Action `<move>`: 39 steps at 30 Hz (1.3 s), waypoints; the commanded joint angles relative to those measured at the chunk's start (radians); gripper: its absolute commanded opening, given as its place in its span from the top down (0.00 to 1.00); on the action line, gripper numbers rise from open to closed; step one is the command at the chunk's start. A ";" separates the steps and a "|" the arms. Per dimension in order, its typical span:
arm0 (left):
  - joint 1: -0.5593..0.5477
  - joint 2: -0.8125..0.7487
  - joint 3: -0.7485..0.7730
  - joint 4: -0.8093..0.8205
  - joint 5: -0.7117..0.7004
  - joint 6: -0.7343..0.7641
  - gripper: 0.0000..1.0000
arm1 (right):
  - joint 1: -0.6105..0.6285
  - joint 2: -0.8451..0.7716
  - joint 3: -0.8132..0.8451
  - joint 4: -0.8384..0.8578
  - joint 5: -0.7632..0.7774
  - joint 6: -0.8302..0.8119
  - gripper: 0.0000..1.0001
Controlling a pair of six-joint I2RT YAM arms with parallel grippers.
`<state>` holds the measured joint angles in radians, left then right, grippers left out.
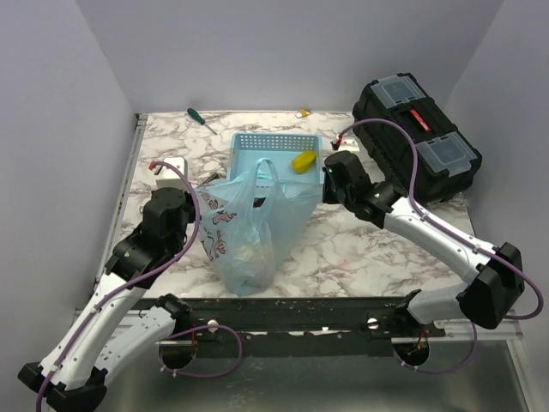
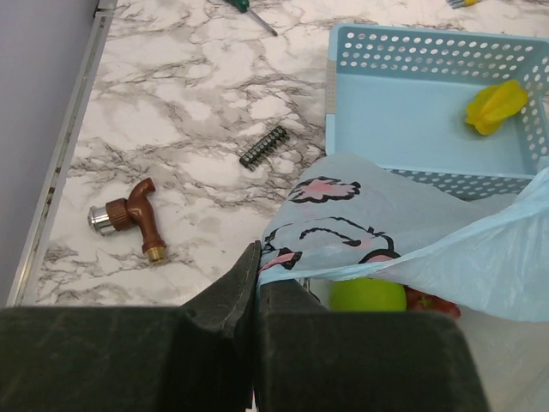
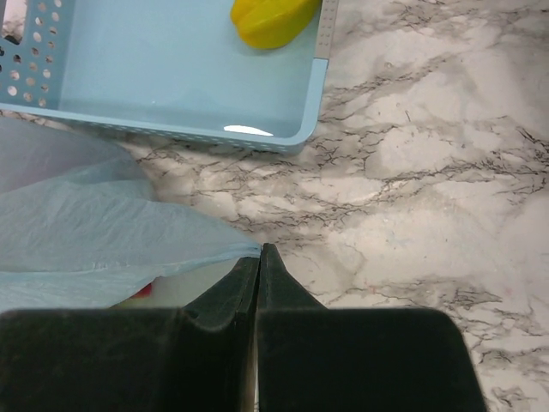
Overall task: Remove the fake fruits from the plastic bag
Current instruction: Adjust the plastic bag at the center of the board.
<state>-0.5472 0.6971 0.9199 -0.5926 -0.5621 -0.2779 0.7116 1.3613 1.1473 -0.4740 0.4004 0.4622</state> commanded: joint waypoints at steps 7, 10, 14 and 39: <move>0.012 -0.028 0.005 0.030 0.281 0.003 1.00 | -0.009 -0.030 0.129 -0.126 -0.265 -0.067 0.65; 0.012 -0.027 0.007 0.028 0.296 -0.001 1.00 | -0.009 -0.070 0.171 -0.140 -0.320 -0.080 0.50; 0.012 -0.025 0.011 0.027 0.327 0.002 1.00 | -0.009 -0.134 0.178 -0.047 -0.554 -0.152 0.28; 0.013 0.114 0.084 0.031 0.280 -0.195 1.00 | 0.232 -0.021 0.114 0.407 -1.210 -0.069 0.96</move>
<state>-0.5423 0.7696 0.9508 -0.5739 -0.2264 -0.3923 0.8173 1.3491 1.2800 0.0189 -0.8566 0.4187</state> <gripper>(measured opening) 0.003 0.105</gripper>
